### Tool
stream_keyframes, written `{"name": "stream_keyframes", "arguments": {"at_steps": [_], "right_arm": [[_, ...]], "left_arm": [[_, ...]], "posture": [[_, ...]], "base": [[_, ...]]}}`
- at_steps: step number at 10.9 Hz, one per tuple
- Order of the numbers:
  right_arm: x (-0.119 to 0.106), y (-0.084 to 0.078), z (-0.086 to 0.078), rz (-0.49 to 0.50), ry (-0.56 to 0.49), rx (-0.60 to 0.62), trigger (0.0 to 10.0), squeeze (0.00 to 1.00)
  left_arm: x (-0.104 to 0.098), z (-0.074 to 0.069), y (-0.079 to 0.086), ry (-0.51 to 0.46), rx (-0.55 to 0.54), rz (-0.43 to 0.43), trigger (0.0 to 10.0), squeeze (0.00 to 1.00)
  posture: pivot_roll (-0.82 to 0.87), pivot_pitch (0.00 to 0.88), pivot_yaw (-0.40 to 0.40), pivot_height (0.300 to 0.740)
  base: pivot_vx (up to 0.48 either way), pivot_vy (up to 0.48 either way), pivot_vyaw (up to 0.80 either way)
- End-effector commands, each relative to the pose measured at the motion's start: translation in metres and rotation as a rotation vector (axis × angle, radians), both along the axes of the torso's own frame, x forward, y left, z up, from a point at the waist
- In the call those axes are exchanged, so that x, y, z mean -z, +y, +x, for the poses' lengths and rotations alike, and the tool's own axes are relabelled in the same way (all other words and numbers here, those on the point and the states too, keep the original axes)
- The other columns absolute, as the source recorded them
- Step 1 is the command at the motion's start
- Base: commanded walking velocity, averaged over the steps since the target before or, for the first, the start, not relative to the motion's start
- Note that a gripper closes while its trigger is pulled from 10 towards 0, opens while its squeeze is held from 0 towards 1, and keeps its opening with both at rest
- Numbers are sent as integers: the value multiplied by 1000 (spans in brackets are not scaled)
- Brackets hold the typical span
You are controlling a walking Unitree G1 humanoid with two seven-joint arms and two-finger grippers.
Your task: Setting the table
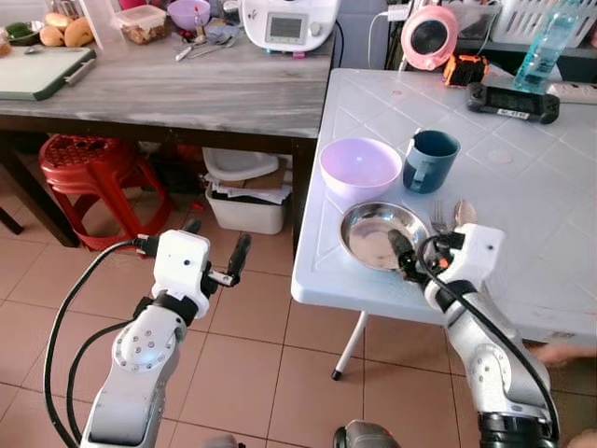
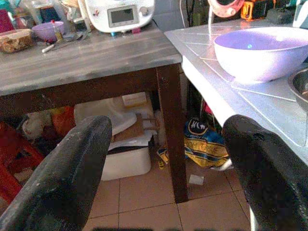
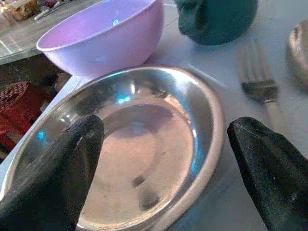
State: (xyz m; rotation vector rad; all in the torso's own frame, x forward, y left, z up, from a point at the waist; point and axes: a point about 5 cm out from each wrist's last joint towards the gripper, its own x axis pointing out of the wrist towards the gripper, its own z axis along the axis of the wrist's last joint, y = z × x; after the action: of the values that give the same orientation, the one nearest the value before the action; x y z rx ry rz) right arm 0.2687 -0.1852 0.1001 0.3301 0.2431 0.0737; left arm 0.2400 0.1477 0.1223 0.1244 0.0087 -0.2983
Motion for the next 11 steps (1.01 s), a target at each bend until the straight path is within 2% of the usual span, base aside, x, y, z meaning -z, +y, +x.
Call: {"name": "stream_keyframes", "arguments": {"at_steps": [1, 2, 3, 4, 6, 11], "right_arm": [[2, 2, 1, 37, 21, -3, 10000, 0], [9, 5, 0, 83, 72, -12, 9373, 0], [12, 7, -2, 98, 98, -19, 6431, 0], [14, 8, -2, 115, 113, -21, 157, 0], [16, 6, -1, 148, 132, -1, 0, 0], [23, 1, -2, 153, 205, 33, 0, 0]], "left_arm": [[-5, -1, 2, -13, 3, 4, 10000, 0], [-5, -2, 0, -10, 8, 6, 10000, 0], [-5, -3, 0, -8, 10, 6, 10000, 0], [-6, -3, 1, -7, 12, 7, 10000, 0], [-6, -2, 0, -4, 16, 8, 10000, 0], [-6, -1, -2, -3, 16, 4, 10000, 0]], "posture": [[18, 32, 38, 740], [21, 38, 43, 740], [21, 38, 43, 740], [20, 40, 44, 740], [21, 41, 45, 740], [20, 38, 40, 740]], "base": [[0, 0, 0], [0, 0, 0], [0, 0, 0], [0, 0, 0], [0, 0, 0], [0, 0, 0]]}}
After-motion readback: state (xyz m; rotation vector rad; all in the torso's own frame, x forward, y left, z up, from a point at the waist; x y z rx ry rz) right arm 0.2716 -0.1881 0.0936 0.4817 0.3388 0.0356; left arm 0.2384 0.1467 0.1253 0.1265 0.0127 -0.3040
